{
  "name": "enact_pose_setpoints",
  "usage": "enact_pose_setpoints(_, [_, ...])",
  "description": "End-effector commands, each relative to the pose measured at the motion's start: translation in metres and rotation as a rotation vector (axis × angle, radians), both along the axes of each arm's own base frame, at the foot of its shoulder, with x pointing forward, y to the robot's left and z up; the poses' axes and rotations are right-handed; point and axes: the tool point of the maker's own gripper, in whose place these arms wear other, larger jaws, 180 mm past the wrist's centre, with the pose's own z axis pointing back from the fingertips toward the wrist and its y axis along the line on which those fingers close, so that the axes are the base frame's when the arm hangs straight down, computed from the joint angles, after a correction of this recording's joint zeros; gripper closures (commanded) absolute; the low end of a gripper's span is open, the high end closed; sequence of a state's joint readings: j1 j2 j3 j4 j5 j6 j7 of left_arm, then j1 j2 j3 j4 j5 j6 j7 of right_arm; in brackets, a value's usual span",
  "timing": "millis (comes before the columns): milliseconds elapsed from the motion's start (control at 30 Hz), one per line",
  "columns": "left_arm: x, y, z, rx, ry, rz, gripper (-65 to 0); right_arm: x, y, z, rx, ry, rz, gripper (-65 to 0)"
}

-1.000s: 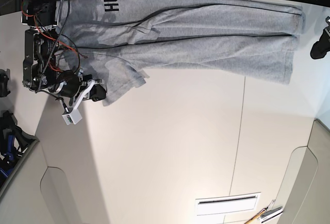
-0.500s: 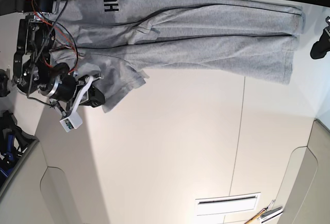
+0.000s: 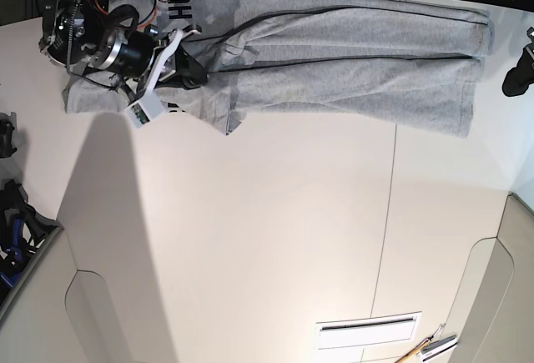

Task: Fold the T-shirt properly
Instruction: 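Move the right gripper to the shirt end and pinch the fabric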

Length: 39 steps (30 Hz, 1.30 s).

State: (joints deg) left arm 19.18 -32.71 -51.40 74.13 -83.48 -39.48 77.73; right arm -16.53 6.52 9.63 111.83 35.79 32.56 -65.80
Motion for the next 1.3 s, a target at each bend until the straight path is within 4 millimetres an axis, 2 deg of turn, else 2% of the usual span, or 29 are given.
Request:
enact_pose_setpoints(0, [0.009, 0.007, 0.017, 0.030, -0.051, -0.008, -15.6, 0.000, 0.003, 0.008, 0.024, -0.026, 0.003, 0.0])
enact_pose_setpoints(233, [0.009, 0.007, 0.017, 0.030, -0.052, -0.008, -15.6, -0.034, 0.004, -0.006, 0.025, 0.069, 0.014, 0.0])
enact_pose_setpoints(567, [0.009, 0.007, 0.017, 0.030, -0.052, -0.008, -15.6, -0.055, 0.009, -0.011, 0.042, 0.147, 0.048, 0.0])
enact_pose_setpoints(867, [0.009, 0.007, 0.018, 0.030, -0.052, -0.007, -15.6, -0.050, 0.007, -0.011, 0.037, 0.127, 0.035, -1.0])
enact_pose_setpoints(933, [0.009, 0.007, 0.017, 0.030, -0.052, -0.007, -15.6, -0.045, 0.008, -0.007, 0.055, 0.100, 0.020, -14.3])
enact_pose_setpoints(967, [0.009, 0.007, 0.018, 0.030, -0.053, -0.007, -15.6, -0.041, 0.009, -0.005, 0.062, 0.085, 0.013, -18.9])
enact_pose_setpoints(1033, [0.010, 0.008, 0.018, 0.031, -0.057, -0.003, -15.7, -0.033, 0.010, 0.000, 0.076, 0.053, 0.002, -21.3])
enact_pose_setpoints(1267, [0.020, 0.019, 0.028, 0.052, -0.133, 0.062, -28.3, -0.019, 0.010, 0.007, 0.077, 0.014, 0.002, -21.3])
